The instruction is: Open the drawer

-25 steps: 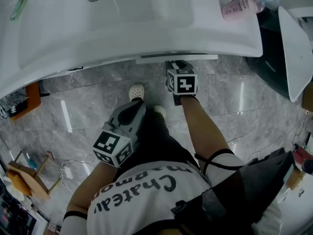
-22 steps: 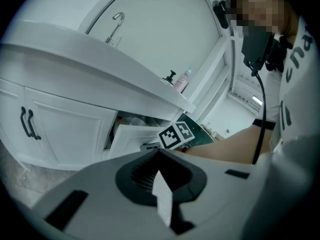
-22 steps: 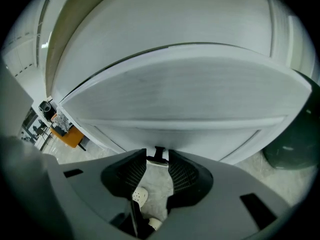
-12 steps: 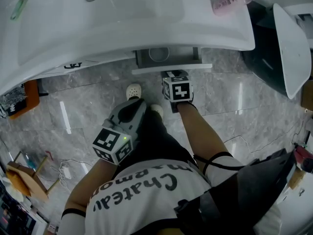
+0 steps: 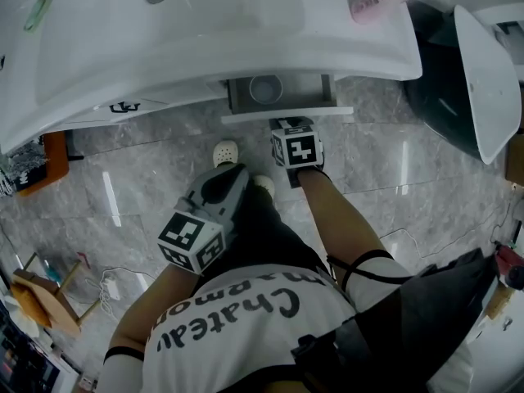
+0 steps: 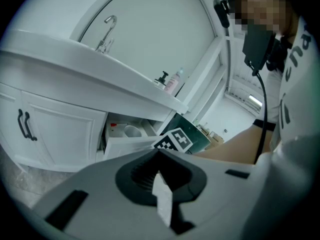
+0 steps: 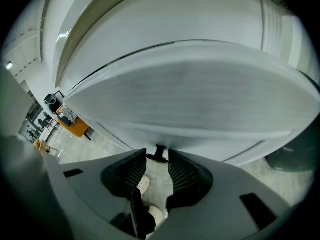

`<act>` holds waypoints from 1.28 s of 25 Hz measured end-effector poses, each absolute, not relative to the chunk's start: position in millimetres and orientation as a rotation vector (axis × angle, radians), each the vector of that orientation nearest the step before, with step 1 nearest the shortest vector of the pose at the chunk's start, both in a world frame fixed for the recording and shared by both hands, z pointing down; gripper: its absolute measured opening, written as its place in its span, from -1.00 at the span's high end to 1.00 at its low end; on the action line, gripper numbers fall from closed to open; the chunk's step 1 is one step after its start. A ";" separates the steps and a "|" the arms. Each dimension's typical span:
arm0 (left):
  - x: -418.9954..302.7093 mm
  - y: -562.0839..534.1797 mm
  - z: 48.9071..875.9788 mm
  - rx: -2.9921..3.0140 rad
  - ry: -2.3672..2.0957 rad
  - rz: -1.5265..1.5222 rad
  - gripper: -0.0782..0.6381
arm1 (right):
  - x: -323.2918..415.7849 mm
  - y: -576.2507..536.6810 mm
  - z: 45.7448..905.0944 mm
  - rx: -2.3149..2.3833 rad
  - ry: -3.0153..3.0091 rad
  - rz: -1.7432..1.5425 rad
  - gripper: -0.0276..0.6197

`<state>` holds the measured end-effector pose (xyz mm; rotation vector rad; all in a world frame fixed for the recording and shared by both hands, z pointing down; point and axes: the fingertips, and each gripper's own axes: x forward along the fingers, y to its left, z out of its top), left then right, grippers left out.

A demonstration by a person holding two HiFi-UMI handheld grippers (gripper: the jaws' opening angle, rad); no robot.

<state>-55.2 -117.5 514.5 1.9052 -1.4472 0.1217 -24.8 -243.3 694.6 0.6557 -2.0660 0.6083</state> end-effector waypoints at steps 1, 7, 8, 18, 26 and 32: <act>-56.6 -117.5 513.9 1.903 -1.451 0.120 0.76 | -25.0 -242.7 694.8 0.654 -2.068 0.606 0.48; -62.1 -117.7 509.2 1.899 -1.475 0.114 0.76 | -25.2 -243.4 694.3 0.638 -2.067 0.598 0.48; -62.7 -116.5 509.0 1.897 -1.478 0.115 0.76 | -25.0 -242.9 694.4 0.636 -2.066 0.600 0.48; -64.4 -112.7 506.5 1.872 -1.518 0.100 0.76 | -23.0 -242.7 697.1 0.600 -2.049 0.615 0.48; -56.9 -98.9 502.4 1.797 -1.574 0.044 0.76 | -20.5 -240.9 699.5 0.531 -2.011 0.720 0.45; -63.3 -70.8 497.4 1.729 -1.582 0.088 0.76 | -17.3 -242.6 700.2 0.597 -2.005 0.738 0.45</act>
